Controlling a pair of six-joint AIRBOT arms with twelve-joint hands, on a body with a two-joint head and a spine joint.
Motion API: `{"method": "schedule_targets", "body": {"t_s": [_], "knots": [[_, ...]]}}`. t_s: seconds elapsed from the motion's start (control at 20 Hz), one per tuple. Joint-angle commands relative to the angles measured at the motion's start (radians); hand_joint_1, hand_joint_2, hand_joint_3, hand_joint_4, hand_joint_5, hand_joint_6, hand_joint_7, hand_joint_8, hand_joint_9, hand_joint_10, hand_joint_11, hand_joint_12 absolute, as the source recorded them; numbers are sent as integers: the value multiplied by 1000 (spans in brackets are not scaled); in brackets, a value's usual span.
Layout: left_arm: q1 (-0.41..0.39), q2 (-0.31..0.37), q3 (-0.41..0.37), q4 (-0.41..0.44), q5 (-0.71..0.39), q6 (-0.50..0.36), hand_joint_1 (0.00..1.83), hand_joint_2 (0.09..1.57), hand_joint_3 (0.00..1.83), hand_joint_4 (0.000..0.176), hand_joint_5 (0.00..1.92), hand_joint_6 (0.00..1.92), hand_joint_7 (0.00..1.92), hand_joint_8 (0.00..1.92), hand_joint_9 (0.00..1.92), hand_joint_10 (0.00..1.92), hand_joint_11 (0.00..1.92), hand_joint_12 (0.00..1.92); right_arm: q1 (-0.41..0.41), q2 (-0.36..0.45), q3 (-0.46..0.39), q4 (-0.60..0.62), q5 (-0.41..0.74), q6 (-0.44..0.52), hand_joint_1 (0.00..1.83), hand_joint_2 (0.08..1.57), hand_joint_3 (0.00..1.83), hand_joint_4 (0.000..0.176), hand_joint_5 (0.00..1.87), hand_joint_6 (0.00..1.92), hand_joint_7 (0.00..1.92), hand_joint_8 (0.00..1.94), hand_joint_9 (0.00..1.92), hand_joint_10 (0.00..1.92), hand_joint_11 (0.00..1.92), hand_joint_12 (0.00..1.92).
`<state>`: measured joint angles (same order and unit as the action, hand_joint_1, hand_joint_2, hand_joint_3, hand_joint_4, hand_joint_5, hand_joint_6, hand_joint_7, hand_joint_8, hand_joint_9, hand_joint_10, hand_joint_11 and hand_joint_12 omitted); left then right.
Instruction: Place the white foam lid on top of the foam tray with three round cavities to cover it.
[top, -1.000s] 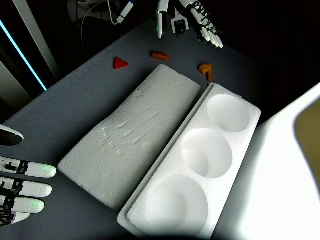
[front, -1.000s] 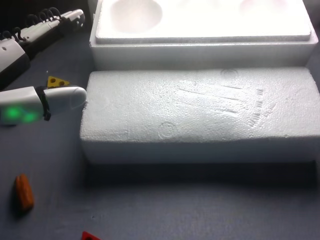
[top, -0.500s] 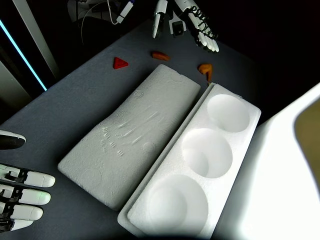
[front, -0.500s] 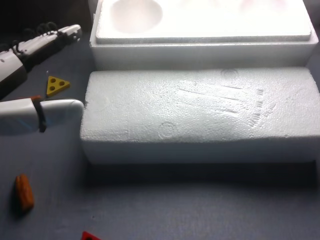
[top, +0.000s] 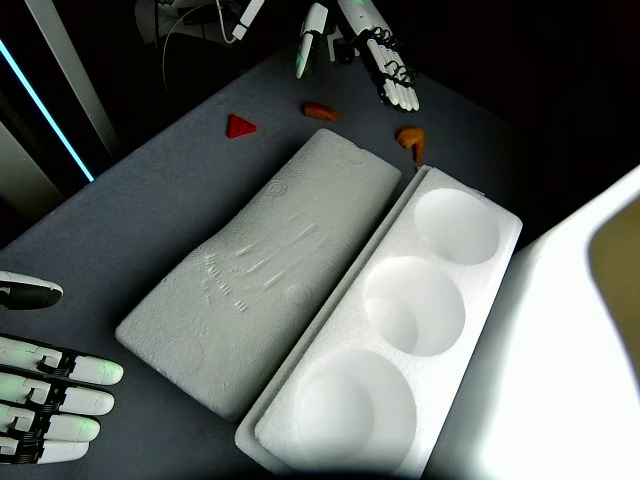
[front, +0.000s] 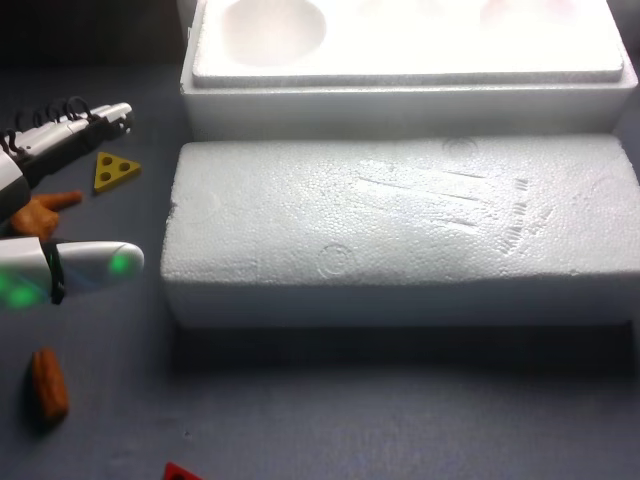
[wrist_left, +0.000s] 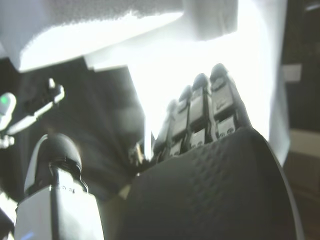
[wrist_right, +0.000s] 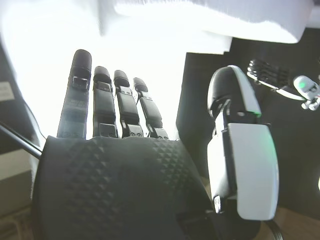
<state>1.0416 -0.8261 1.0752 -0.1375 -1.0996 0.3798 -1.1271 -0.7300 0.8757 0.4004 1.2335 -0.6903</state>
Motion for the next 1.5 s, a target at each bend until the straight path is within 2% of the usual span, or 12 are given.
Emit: {"method": "schedule_targets", "body": {"t_s": [0.0,0.4,0.65,0.8,1.05,1.35,1.45], "knots": [[-4,9,5,-13,-75,4,385,1018,0,0,0,0,0,0,0,0,0,0,1,3,9,17,94,4,497,1171,0,0,0,0,0,0,0,0,0,0],[-10,-14,32,6,62,18,447,969,0,0,20,6,0,0,0,0,0,0,19,-42,56,22,13,3,497,1197,9,0,0,0,0,0,0,0,0,0],[-19,-64,70,18,131,7,403,906,0,0,35,10,0,0,0,0,0,0,47,-74,83,23,-29,1,569,1217,12,0,0,0,0,0,0,0,0,0],[-30,-91,87,14,147,5,377,901,0,0,33,7,0,0,0,0,0,0,60,-92,98,29,-45,0,602,1218,9,0,0,0,0,0,0,0,0,0],[-41,-127,102,-4,150,13,388,922,0,0,14,0,0,0,0,0,0,0,99,-136,134,37,-93,-4,526,1192,0,0,0,0,0,0,0,0,15,7],[-51,-147,103,-12,141,22,383,933,0,0,13,1,0,0,0,0,0,0,111,-167,160,67,-113,-5,598,1180,0,0,0,0,0,0,0,0,2,2],[-52,-153,104,-16,136,23,406,943,0,0,18,3,0,0,0,0,0,0,116,-178,169,77,-120,-5,599,1174,0,0,0,0,0,0,0,0,56,27]]}}
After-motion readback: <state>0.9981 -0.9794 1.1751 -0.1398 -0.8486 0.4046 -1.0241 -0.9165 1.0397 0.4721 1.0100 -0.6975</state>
